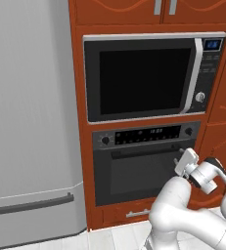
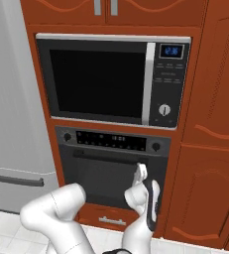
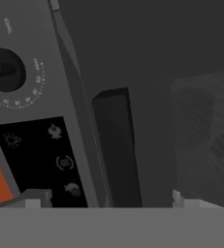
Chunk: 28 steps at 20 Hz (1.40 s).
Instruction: Take the baked cake out of the oven and place it on the plate for cooling. Then close the oven door.
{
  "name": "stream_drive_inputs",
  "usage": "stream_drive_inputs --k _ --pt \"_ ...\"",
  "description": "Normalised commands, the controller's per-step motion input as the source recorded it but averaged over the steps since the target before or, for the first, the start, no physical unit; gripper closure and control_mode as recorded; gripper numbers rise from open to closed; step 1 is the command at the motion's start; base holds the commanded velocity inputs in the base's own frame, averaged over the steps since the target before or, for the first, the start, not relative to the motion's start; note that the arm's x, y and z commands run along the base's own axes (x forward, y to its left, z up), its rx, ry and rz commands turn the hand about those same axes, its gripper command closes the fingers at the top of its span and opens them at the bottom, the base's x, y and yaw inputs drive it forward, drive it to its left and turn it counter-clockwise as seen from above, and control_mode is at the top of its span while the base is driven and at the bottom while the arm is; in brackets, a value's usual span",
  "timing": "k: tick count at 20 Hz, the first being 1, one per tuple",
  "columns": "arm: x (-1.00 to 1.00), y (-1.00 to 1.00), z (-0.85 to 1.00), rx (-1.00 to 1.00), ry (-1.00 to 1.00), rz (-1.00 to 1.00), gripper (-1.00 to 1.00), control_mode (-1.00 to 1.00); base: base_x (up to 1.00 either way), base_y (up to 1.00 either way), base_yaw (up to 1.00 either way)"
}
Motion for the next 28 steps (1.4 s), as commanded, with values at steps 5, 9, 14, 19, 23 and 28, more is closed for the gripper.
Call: stream_drive_inputs --k 5,9,14,19,23,28 --pt "0.01 0.48 0.01 -0.01 -0.02 0.0 -1.0 -1.0 0.0 0.0 0.0" --pt "0.2 0.41 0.0 0.0 -0.01 -0.01 -1.0 -1.0 0.0 0.0 0.0" --pt "0.29 0.27 0.0 0.0 0.0 -0.04 -1.0 -1.0 0.0 0.0 0.0" --pt "0.24 0.18 -0.02 0.0 0.0 -0.05 -1.0 -1.0 0.0 0.0 0.0" --pt "0.2 0.22 -0.03 0.0 0.0 -0.04 -1.0 -1.0 0.0 0.0 0.0" --pt "0.09 0.16 -0.13 0.0 0.0 -0.01 -1.0 -1.0 0.0 0.0 0.0"
